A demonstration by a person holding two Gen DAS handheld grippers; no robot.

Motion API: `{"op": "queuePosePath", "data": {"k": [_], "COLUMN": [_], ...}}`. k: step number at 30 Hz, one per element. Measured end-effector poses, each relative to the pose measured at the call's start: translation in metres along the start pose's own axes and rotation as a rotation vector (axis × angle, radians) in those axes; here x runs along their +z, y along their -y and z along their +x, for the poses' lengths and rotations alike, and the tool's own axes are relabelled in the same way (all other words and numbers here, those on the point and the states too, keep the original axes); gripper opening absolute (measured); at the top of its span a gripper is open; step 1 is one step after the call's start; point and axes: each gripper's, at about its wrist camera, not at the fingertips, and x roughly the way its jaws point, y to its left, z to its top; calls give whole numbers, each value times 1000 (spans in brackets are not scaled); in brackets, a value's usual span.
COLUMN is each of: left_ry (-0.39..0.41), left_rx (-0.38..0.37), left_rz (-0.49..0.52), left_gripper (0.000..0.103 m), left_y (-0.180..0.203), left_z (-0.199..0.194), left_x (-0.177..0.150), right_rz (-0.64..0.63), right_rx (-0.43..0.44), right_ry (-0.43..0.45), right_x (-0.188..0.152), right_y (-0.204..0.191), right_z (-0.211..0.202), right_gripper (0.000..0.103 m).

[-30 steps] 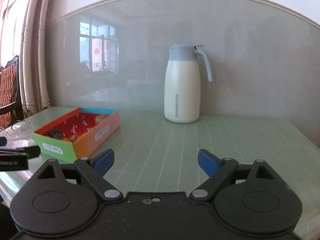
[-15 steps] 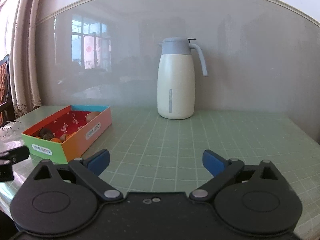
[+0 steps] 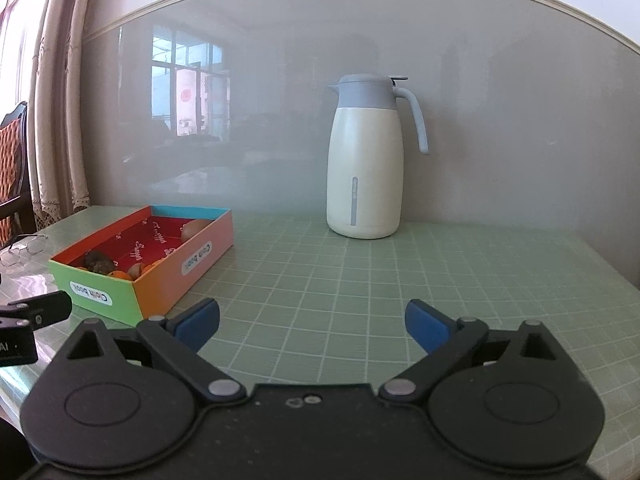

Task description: Organize fruits

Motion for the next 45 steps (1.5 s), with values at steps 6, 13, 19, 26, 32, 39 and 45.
{"op": "queuePosePath", "data": {"k": [6, 13, 19, 26, 32, 39, 45], "left_ry": [-1, -2, -1, 0, 0, 1, 8], "left_rx": [-2, -4, -3, -2, -2, -1, 1], "left_rz": [0, -8, -9, -8, -8, -9, -15], "left_gripper": [103, 103, 103, 103, 103, 103, 103], "left_y": [0, -1, -1, -1, -1, -1, -2], "left_z": [0, 0, 0, 0, 0, 0, -2], "left_x": [0, 0, 0, -1, -1, -1, 0], "right_rz": [1, 0, -4, -4, -4, -4, -3], "right_rx": [1, 1, 3, 2, 3, 2, 3], "right_ry": [0, 0, 1, 1, 0, 1, 2], "right_x": [0, 0, 0, 0, 0, 0, 0], "right_y": [0, 0, -1, -1, -1, -1, -2], "right_z": [0, -1, -1, -1, -1, -1, -1], "right_gripper": [100, 100, 100, 100, 100, 100, 100]}}
